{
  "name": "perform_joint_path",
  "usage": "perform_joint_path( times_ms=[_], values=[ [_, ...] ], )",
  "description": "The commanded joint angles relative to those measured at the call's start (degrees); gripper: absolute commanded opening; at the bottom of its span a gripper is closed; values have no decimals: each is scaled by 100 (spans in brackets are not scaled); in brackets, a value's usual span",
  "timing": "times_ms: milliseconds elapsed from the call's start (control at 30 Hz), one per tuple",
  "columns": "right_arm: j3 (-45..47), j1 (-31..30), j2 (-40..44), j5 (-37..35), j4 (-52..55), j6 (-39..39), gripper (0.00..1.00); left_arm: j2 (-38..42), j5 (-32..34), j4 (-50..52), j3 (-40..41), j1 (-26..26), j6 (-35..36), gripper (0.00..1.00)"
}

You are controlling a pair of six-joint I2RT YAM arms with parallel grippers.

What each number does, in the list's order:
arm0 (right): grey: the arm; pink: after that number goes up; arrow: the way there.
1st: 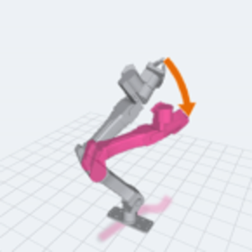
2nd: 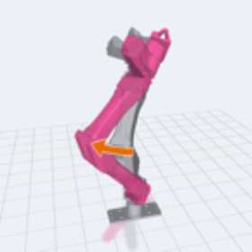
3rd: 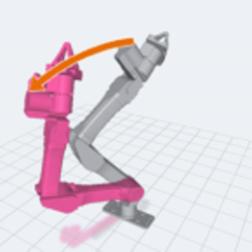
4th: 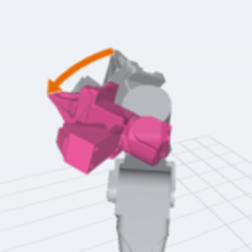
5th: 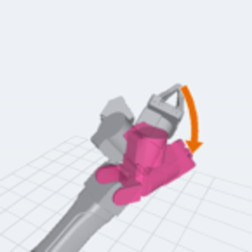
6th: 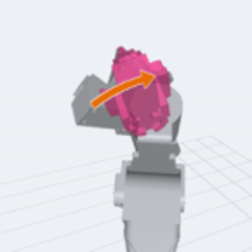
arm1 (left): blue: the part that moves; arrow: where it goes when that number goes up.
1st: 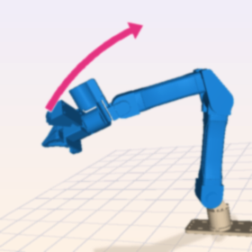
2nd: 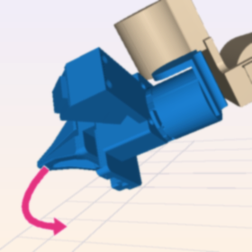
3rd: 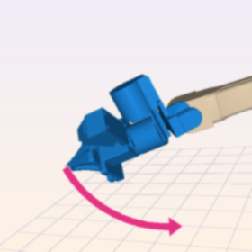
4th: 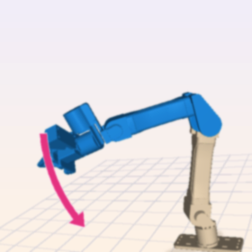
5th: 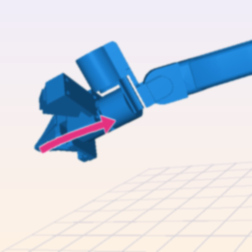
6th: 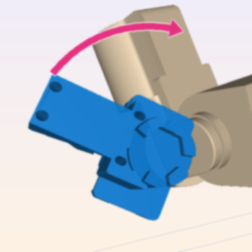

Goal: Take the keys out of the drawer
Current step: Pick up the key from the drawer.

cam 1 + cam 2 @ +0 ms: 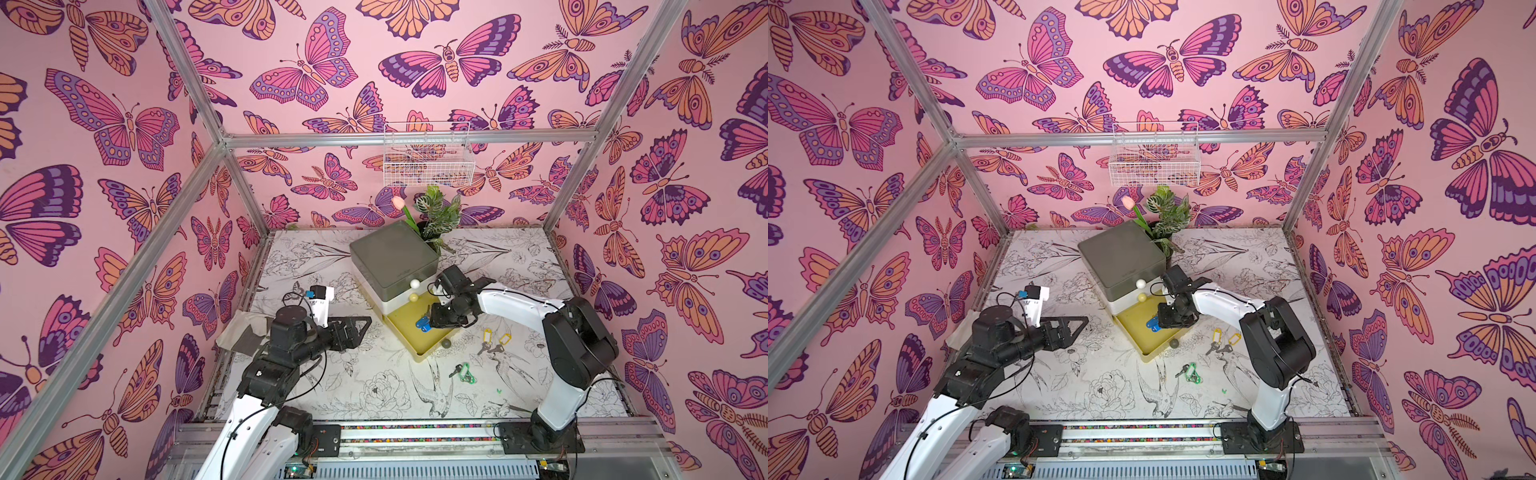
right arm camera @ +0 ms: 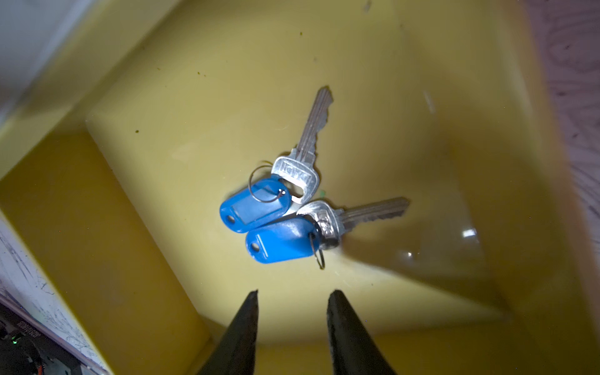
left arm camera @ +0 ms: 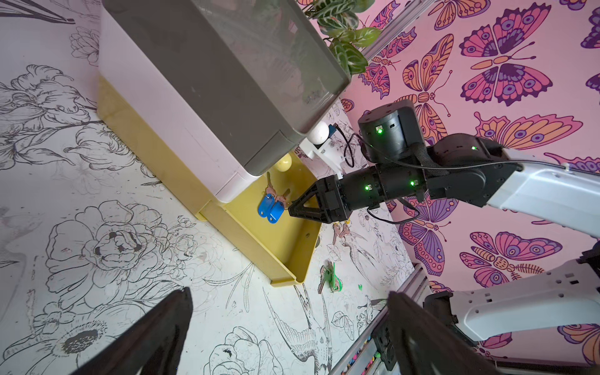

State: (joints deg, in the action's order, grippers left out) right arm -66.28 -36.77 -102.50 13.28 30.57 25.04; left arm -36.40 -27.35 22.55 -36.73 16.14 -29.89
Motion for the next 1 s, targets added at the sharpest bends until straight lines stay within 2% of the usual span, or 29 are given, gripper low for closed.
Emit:
perform_joint_path(
  times_ms=[0, 667, 967],
  values=[
    [-151, 12, -96, -75, -39, -80, 37, -6, 82, 178, 85, -32, 151, 99],
    [-174, 8, -272, -107, -173, -43, 34, -47, 49, 180, 130, -43, 152, 99],
    [-118, 8, -310, -330, -277, -19, 33, -69, 37, 180, 123, -43, 133, 99]
  ],
)
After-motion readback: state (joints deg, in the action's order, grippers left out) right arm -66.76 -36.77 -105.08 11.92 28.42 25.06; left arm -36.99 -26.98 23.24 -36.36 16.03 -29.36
